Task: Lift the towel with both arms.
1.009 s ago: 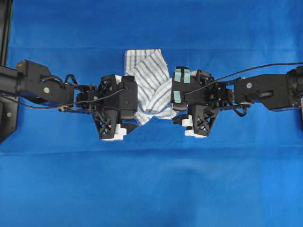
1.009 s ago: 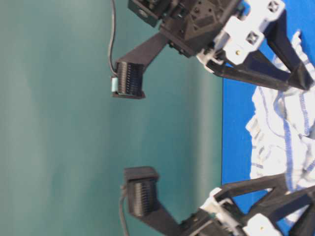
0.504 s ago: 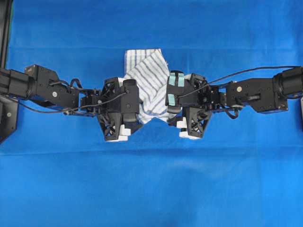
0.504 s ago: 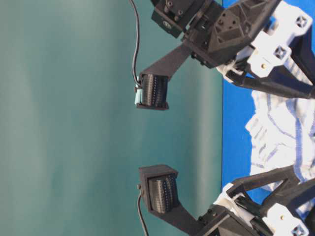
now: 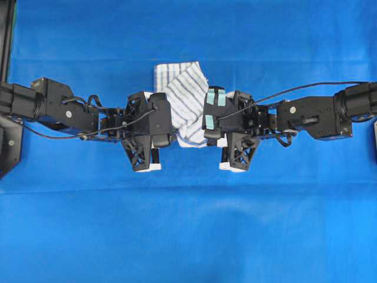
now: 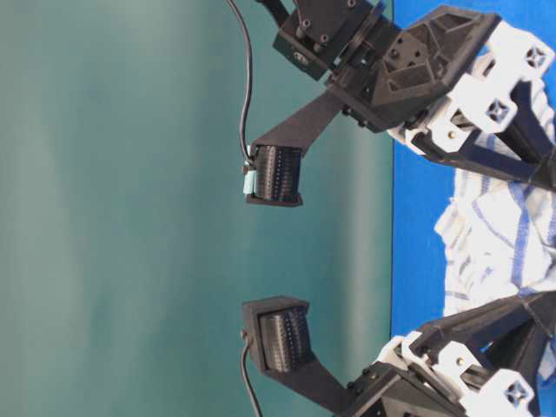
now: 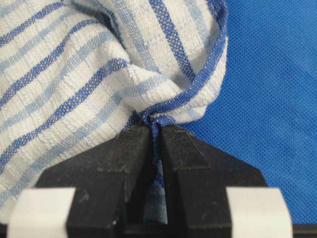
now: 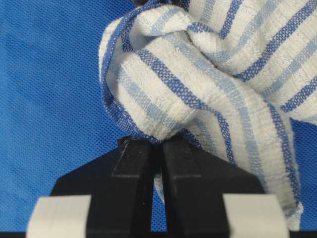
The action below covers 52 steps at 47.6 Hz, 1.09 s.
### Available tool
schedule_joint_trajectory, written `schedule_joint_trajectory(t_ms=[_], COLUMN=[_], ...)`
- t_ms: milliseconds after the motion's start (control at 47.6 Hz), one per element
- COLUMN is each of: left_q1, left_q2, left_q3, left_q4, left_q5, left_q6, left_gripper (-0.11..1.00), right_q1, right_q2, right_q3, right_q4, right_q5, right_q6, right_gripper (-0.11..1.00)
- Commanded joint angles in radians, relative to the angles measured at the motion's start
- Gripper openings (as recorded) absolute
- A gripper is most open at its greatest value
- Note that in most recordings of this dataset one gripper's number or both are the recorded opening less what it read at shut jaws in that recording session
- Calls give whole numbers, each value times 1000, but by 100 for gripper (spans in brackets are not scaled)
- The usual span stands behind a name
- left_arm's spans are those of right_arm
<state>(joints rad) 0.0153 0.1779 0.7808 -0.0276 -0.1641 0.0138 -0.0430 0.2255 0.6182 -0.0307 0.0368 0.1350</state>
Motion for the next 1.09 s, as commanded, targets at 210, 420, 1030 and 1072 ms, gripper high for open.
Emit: schedule_joint_trajectory(t_ms=[210,420,1030,1072], left_q1=[-8,-8,5,6], left_q2=[-133,-316,-614,-623], left_q3=[-14,-37,-291,-318], left_q4=[-2,-2,3,5], left_q5=[98,249,545,569], left_q6=[-2,-2,3,3], left_gripper=[4,4,4,4], right_q1=[-5,-5,-12,-12], right_q2=[-110,-250,-561,-575], right_q3=[-23,-52,-264,-284], right_q4=[5,3,-69,-75], right_q5=[55,163,408,422], right_q6=[0,8,0,0], right_gripper=[4,4,4,4])
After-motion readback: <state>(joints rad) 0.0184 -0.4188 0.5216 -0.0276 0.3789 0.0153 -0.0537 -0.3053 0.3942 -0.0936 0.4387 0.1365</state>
